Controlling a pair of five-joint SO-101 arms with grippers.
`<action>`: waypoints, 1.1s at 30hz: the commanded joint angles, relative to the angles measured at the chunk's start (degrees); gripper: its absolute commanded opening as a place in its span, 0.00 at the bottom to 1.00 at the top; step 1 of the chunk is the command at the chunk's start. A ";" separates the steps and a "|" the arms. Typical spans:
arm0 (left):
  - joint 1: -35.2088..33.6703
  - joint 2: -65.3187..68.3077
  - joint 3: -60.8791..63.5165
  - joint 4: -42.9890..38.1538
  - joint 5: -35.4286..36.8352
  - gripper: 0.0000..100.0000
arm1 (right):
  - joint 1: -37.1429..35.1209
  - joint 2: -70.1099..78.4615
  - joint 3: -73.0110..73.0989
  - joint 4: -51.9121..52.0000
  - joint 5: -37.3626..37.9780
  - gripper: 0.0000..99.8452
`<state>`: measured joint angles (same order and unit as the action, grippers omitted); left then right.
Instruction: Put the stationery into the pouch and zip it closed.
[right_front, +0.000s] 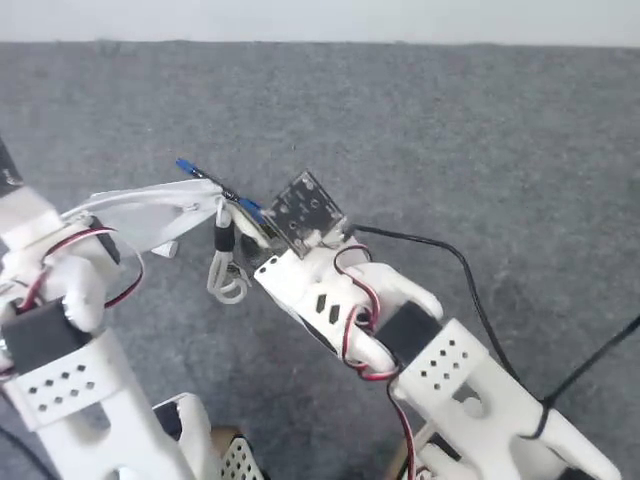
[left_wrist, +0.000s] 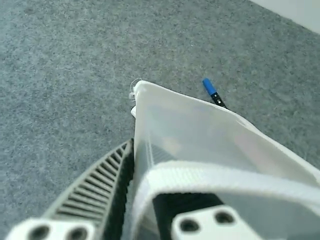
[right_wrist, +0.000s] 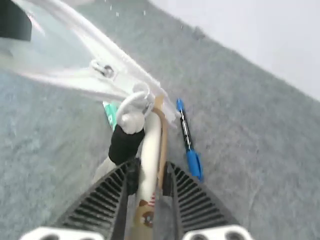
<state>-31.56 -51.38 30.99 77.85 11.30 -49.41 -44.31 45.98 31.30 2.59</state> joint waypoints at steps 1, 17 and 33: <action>-2.11 -0.97 -1.27 -1.93 1.05 0.01 | -0.48 -3.82 1.23 -6.99 0.53 0.01; -5.10 -0.97 -1.54 -1.93 2.90 0.01 | 5.76 5.41 2.29 -17.54 0.62 0.01; -5.10 -0.97 -1.27 -1.93 2.73 0.01 | 15.08 30.64 -20.40 -1.71 0.70 0.01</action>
<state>-36.66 -51.38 30.99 77.76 13.32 -36.31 -18.99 36.84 22.33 2.59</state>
